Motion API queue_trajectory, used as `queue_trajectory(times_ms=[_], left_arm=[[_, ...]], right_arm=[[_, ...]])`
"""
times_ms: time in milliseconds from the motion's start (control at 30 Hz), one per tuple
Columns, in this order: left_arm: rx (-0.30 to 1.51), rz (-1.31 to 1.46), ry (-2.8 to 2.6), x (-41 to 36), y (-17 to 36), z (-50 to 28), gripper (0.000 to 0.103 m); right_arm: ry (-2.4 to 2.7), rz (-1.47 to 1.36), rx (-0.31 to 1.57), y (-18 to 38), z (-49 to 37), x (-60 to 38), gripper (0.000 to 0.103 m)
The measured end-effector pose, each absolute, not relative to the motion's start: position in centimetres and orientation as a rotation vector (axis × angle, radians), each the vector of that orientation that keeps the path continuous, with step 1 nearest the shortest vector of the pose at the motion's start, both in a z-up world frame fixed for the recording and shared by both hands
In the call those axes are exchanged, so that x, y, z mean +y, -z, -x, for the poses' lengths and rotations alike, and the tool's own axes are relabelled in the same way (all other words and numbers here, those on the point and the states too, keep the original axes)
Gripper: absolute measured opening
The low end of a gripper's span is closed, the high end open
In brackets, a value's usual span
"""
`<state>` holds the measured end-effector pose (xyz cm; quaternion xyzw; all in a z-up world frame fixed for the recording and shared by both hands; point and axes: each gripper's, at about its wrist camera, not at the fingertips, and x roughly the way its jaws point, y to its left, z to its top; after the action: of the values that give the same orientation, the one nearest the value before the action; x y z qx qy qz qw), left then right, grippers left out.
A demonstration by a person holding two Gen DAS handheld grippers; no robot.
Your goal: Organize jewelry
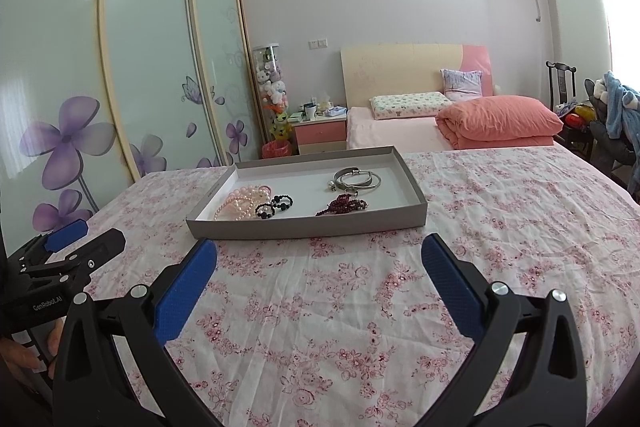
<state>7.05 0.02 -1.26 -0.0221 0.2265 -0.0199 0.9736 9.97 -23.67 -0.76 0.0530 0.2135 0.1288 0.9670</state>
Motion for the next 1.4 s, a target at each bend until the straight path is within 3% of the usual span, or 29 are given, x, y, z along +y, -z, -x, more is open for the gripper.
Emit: queue_trajectory(times_ms=[1400], left_arm=[[0.478, 0.045, 0.044, -0.66, 1.99, -7.43, 0.099]], right_arm=[[-0.264, -0.114, 0.436, 0.63, -9.98, -23.39, 0.101]])
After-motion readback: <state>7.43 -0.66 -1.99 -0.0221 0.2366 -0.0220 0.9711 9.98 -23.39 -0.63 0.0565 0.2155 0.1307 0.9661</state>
